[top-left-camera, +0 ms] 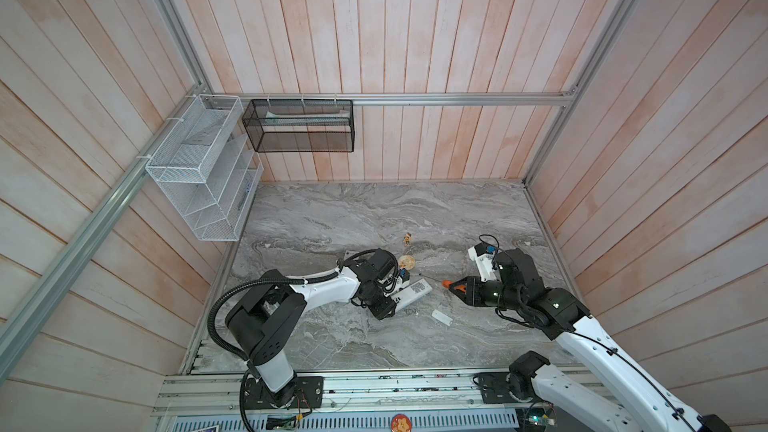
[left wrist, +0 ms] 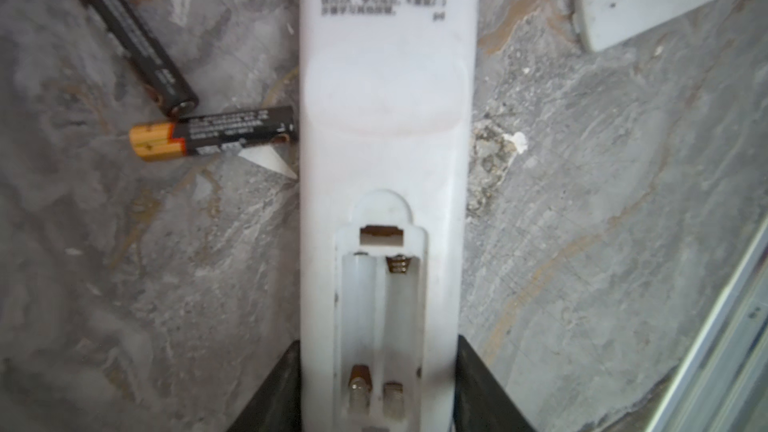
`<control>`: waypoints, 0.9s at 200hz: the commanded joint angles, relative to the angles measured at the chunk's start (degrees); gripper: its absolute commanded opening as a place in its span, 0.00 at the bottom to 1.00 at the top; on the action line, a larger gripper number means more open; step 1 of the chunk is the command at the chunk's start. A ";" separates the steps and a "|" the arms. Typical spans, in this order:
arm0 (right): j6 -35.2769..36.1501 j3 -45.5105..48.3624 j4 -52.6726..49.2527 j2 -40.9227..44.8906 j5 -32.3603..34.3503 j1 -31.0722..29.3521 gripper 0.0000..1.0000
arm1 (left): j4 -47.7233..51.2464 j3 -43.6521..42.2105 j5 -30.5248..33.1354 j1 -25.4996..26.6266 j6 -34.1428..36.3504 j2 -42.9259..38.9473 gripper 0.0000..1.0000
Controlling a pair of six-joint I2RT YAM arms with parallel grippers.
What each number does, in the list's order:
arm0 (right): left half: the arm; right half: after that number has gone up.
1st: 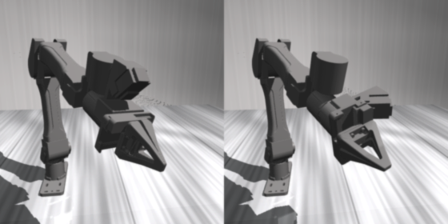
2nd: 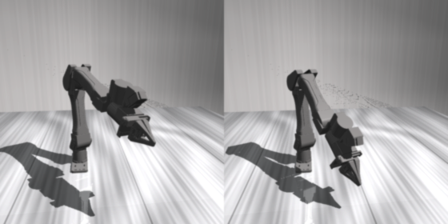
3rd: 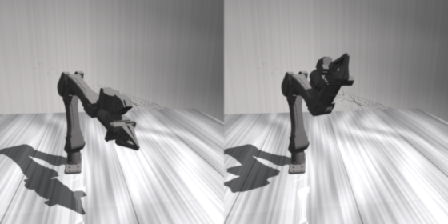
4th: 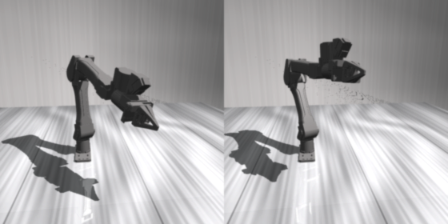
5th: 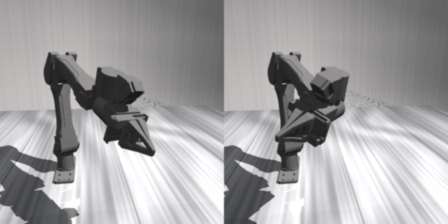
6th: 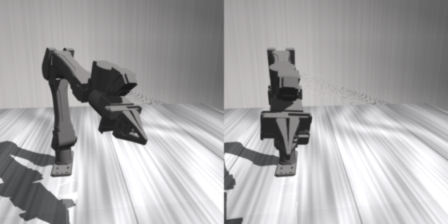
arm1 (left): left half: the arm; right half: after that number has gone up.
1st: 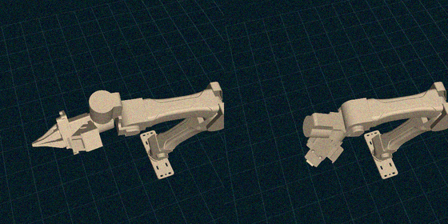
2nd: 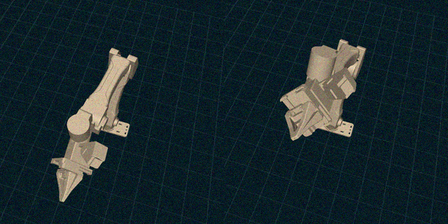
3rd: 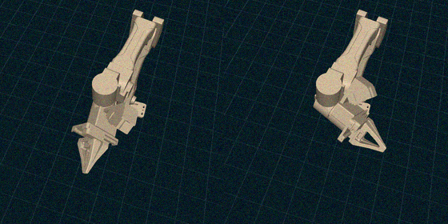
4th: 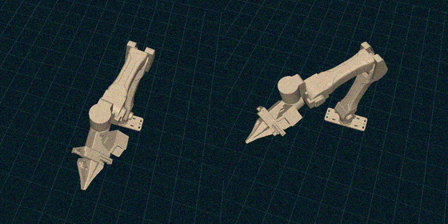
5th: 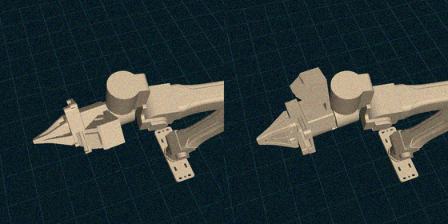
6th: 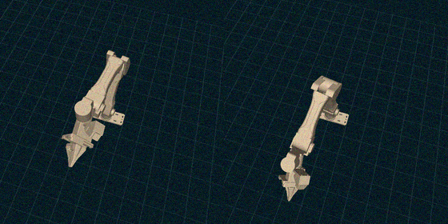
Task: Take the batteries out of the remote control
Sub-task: 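Release the emptied remote with the left gripper while the right lifts the screwdriver away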
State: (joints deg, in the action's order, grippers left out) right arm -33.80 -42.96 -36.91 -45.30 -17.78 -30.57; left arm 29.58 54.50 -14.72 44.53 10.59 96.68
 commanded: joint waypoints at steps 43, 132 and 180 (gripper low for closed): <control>1.63 -2.62 2.38 1.23 -0.50 1.44 0.00 | -0.33 -0.59 2.46 -0.23 -3.57 -11.82 1.00; 0.32 -5.24 22.49 -1.12 -1.53 1.41 0.00 | -31.16 -10.36 -13.82 -18.11 -51.61 -37.96 1.00; -2.65 -3.87 34.24 -2.80 -5.75 0.75 0.00 | -70.40 -20.51 -18.07 -16.64 -82.26 -28.98 1.00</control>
State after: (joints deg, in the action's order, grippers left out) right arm -34.39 -46.46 -12.78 -47.75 -20.25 -29.32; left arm -15.35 38.37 -29.21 26.61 -50.11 62.98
